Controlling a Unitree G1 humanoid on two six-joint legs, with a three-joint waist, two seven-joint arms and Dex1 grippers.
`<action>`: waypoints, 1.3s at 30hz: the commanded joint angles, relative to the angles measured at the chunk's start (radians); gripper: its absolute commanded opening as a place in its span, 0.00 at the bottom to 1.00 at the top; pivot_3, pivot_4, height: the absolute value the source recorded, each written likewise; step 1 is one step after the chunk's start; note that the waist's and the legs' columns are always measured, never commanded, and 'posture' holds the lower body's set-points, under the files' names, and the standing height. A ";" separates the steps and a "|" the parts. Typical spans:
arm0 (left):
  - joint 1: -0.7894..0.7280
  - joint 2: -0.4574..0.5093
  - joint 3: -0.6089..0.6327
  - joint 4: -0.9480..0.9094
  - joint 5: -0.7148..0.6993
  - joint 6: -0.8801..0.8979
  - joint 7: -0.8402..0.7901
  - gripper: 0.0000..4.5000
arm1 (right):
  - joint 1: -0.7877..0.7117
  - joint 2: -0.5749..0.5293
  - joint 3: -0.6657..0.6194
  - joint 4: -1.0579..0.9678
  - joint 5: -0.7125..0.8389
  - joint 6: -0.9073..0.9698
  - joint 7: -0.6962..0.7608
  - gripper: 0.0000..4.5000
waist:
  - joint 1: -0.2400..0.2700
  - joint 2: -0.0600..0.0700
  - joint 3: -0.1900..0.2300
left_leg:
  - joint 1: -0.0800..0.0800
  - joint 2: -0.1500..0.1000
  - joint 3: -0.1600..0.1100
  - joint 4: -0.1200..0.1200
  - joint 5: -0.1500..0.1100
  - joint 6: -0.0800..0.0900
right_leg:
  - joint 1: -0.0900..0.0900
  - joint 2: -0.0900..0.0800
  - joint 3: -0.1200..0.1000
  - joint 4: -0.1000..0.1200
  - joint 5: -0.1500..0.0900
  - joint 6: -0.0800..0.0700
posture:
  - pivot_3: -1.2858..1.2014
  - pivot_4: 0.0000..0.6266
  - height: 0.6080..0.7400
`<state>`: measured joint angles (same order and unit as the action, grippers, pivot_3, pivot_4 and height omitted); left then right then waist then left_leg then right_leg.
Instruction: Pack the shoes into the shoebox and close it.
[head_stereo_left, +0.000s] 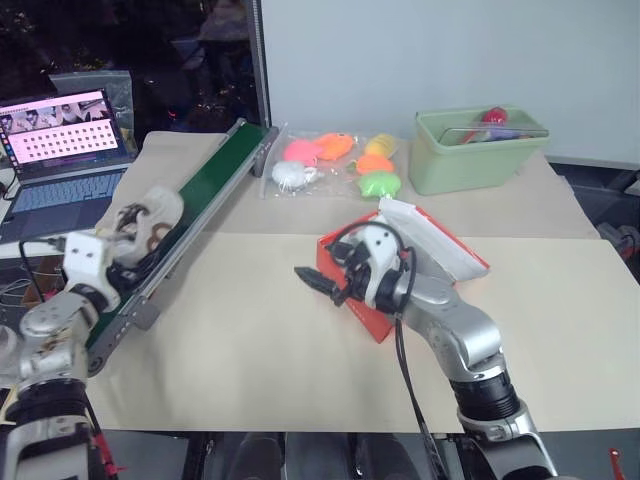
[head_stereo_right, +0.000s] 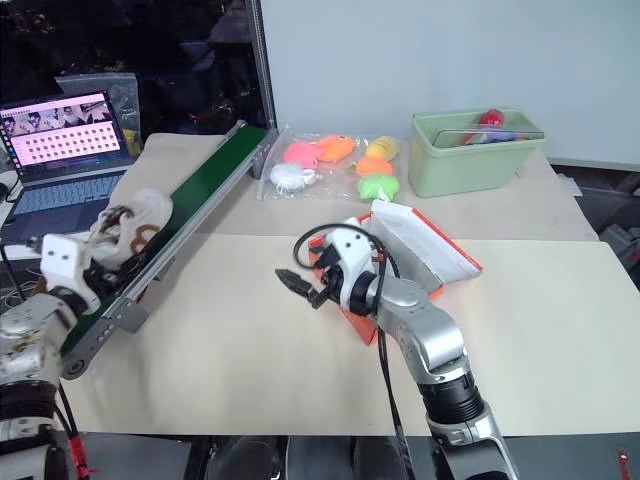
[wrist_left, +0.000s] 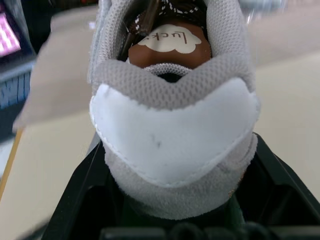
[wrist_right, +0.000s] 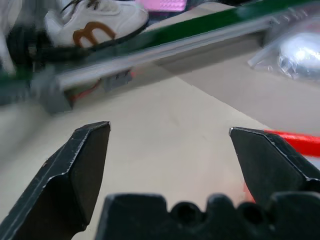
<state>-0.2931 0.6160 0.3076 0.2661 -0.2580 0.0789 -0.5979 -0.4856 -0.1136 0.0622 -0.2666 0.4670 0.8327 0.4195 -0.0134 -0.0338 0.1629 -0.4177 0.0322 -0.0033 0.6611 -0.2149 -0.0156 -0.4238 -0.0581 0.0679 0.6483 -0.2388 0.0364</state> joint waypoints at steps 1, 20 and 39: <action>0.043 -0.077 -0.093 -0.314 -0.002 0.066 0.061 0.62 | -0.066 0.100 -0.198 -0.001 0.204 0.174 -0.121 1.00 | -0.001 0.000 0.000 | -0.001 0.000 0.000 0.000 0.000 0.000 | 0.000 0.000 0.000 0.001 0.001 0.000 | 0.52 0.24 0.92; -0.029 -0.280 -0.398 -0.653 -0.113 0.349 0.021 0.62 | -0.219 0.280 -0.497 0.201 0.724 0.409 -0.507 1.00 | -0.046 0.001 0.000 | 0.001 0.000 0.000 0.000 0.000 0.001 | 0.001 0.003 0.001 -0.002 0.001 0.000 | 0.52 0.24 0.92; -0.101 -0.356 -0.268 -0.540 -0.314 0.635 0.092 0.62 | -0.214 0.244 -0.447 0.175 0.837 0.275 -0.553 1.00 | -0.051 0.001 0.000 | -0.001 0.000 -0.001 0.000 0.000 0.001 | 0.000 0.003 0.001 -0.003 0.001 0.001 | 0.52 0.24 0.92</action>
<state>-0.4077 0.2553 0.0847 -0.2897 -0.5641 0.6608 -0.4940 -0.6351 0.0927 -0.4238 -0.0310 1.2089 1.1308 -0.1617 -0.0647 -0.0330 0.1630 -0.4189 0.0320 -0.0040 0.6608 -0.2147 -0.0149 -0.4240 -0.0555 0.0691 0.6449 -0.2381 0.0371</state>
